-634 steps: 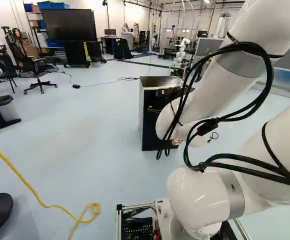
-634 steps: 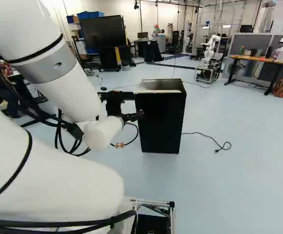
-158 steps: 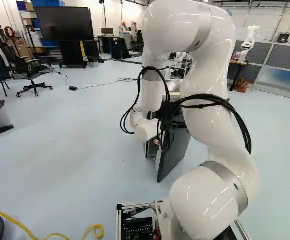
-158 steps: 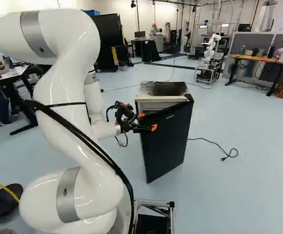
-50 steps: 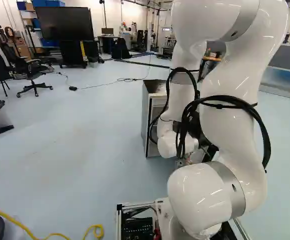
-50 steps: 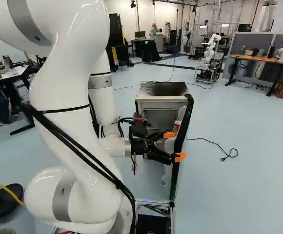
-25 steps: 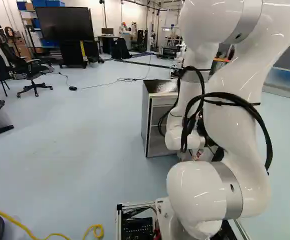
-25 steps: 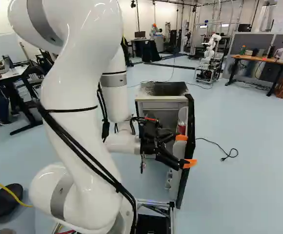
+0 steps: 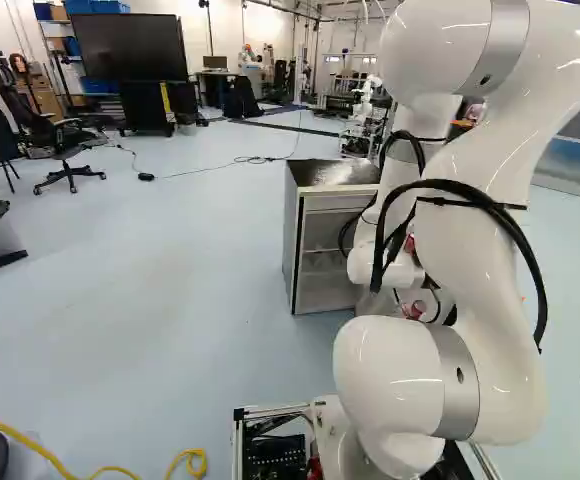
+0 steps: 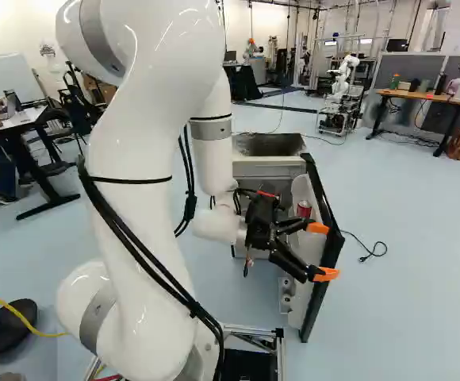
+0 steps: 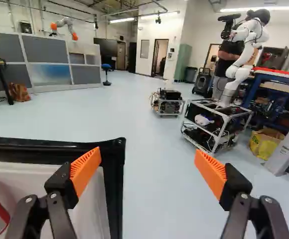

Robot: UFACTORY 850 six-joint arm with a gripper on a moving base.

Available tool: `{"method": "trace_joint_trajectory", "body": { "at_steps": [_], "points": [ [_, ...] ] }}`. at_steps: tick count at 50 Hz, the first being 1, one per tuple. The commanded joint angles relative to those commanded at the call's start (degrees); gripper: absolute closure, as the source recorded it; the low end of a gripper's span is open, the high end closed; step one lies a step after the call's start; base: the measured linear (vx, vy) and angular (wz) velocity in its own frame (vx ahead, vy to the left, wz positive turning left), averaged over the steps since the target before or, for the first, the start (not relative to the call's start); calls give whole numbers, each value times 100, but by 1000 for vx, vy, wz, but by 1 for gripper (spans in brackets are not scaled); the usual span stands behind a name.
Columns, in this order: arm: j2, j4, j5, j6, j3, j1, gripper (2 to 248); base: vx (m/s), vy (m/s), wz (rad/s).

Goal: Grab a drink from the fridge

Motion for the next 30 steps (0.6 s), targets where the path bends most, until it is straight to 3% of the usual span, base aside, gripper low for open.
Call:
{"method": "trace_joint_trajectory", "body": {
  "at_steps": [30],
  "points": [
    [-410,0,0,0,-849,-959,3,0,0,0]
  ]
}}
